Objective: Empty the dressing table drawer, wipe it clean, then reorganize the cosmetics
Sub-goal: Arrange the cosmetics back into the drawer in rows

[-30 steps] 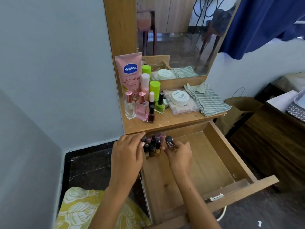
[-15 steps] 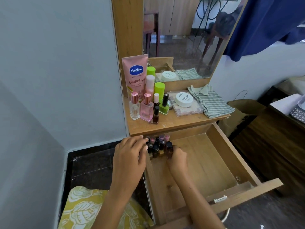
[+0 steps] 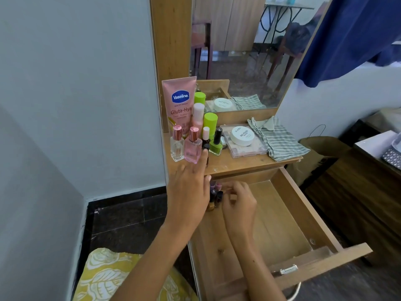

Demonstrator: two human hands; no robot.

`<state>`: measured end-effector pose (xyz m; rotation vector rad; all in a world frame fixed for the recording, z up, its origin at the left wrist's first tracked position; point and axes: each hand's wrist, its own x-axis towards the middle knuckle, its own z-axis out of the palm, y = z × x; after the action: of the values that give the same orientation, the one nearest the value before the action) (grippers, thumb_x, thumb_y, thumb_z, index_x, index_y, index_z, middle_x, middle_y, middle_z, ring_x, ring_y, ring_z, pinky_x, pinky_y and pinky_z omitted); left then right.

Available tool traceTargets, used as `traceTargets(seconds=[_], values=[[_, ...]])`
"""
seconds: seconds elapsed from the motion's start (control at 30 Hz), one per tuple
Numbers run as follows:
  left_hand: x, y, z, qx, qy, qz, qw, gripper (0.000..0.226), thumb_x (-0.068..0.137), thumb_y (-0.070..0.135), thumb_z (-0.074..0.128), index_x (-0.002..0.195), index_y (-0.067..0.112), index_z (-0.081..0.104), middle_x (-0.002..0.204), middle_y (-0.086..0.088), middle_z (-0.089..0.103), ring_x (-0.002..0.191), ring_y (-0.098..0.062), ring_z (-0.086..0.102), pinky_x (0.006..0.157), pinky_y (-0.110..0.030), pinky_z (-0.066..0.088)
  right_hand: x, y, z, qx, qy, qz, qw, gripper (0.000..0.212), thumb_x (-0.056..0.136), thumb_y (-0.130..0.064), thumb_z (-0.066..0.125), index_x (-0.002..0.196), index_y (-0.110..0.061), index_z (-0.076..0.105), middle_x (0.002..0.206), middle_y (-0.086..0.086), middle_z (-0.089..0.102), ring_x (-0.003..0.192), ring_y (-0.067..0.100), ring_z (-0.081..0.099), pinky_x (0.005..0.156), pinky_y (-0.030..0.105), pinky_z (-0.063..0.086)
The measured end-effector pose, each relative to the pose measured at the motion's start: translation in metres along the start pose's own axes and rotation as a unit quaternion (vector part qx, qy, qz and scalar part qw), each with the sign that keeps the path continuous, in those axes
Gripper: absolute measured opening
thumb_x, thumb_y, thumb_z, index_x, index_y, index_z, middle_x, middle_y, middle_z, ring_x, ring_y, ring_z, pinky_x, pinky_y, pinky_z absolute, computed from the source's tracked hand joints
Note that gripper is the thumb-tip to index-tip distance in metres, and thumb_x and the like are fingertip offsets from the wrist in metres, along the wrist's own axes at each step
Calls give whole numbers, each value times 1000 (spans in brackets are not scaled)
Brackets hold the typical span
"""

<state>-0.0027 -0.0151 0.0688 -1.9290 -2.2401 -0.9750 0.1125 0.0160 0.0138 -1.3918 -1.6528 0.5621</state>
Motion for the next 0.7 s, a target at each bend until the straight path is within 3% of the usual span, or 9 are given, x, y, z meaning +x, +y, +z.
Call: traceTargets(seconds=[0.13, 0.23, 0.3, 0.4, 0.53, 0.63, 0.7], values=[[21, 3, 3, 41, 4, 17, 999, 66, 93, 26, 56, 148, 19, 21, 97, -2, 65, 74, -9, 54, 70, -23, 46, -3, 0, 2, 23, 10, -54, 998, 20, 83, 3, 64, 87, -16, 69, 91, -8, 61, 83, 0, 59, 66, 11, 49], [30, 3, 3, 52, 21, 22, 998, 54, 88, 22, 63, 137, 14, 42, 94, -4, 66, 69, -10, 57, 59, -19, 42, -4, 3, 3, 33, 17, -69, 997, 19, 83, 3, 63, 87, -15, 68, 92, -9, 62, 83, 0, 60, 65, 14, 50], [33, 2, 1, 21, 49, 39, 998, 37, 82, 18, 70, 117, 11, 59, 90, -4, 67, 73, -16, 64, 58, -17, 41, -3, 2, 4, 50, 19, -77, 996, 16, 84, 0, 64, 89, -15, 67, 92, -9, 62, 83, -1, 60, 65, 11, 49], [33, 3, 0, -20, 55, 86, 995, 20, 81, 19, 71, 96, 10, 63, 85, -4, 67, 76, -17, 64, 60, -18, 44, -3, 1, 3, 69, 8, -66, 995, 21, 83, -15, 71, 103, -18, 63, 96, -9, 62, 82, 1, 61, 63, 12, 48], [19, 9, -3, -32, 19, 136, 990, 20, 86, 28, 62, 93, 9, 62, 80, -4, 64, 70, -17, 60, 56, -31, 53, -4, -3, 2, 65, 17, -59, 996, 42, 78, -25, 74, 116, -22, 56, 103, -9, 58, 78, 3, 59, 63, 14, 50], [-2, 15, -4, -54, 15, 153, 987, 17, 84, 29, 65, 90, 13, 62, 75, 2, 61, 67, -7, 54, 56, -19, 47, -6, -1, 0, 56, 16, -110, 992, 23, 81, -15, 67, 103, -15, 62, 94, -5, 58, 71, 4, 56, 60, 17, 46], [-14, 14, -6, -92, 13, 129, 987, 16, 85, 32, 65, 93, 17, 63, 80, 8, 62, 70, 0, 54, 61, -13, 44, -9, 1, -4, 44, -10, -115, 992, 14, 82, -11, 68, 95, -15, 65, 86, -7, 58, 69, 1, 55, 60, 11, 42]])
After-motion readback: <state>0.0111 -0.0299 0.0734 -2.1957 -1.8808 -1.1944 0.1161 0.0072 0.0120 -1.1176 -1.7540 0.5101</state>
